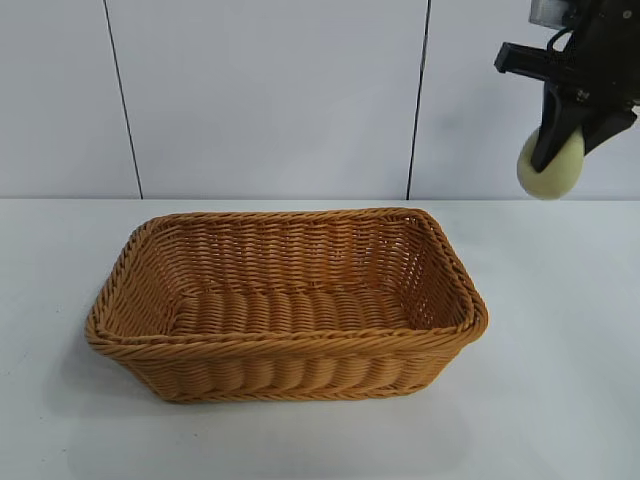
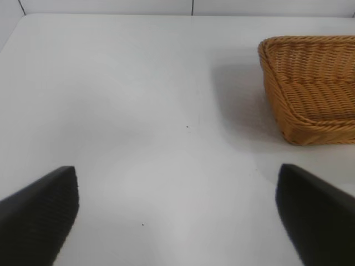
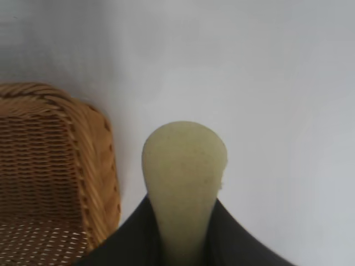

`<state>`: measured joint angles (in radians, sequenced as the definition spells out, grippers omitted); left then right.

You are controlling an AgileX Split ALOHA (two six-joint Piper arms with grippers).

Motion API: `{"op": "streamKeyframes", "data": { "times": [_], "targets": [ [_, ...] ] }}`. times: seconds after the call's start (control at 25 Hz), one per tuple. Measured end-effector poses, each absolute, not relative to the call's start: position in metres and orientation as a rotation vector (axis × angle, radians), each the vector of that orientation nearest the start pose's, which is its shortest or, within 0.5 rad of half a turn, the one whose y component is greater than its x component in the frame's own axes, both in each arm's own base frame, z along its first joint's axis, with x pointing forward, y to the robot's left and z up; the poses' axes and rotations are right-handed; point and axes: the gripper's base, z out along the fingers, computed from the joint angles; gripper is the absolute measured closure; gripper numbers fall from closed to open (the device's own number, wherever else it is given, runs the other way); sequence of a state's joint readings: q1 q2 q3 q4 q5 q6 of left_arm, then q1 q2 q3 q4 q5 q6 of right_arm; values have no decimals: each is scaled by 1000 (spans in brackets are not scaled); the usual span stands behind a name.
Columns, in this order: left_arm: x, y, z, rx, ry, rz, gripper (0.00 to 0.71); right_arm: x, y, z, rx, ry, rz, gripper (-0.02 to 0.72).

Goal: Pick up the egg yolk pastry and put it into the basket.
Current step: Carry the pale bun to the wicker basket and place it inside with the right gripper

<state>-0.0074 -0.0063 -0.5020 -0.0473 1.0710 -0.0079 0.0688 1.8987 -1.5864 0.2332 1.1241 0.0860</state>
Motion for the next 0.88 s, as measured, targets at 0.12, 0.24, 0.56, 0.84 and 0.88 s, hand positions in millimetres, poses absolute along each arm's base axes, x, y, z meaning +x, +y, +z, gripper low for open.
{"op": "streamKeyframes", "data": {
  "times": [0.12,0.24,0.56,0.84,0.88],
  "targets": [
    [-7,-4,277,2,2046,-66,18,392,74,259,38,2915,367,596],
    [-7,-4,277,2,2046,-66,18,384,112,259,-101,2907,388,596],
    [-7,-4,277,2,2046,-66,18,352,217,257,-432,2786,445,596],
    [-7,-4,277,2,2046,-66,18,348,256,209,-509,2829,395,596],
    [-7,-4,277,2,2046,-66,18,350,257,201,-507,2844,380,596]
  ]
}}
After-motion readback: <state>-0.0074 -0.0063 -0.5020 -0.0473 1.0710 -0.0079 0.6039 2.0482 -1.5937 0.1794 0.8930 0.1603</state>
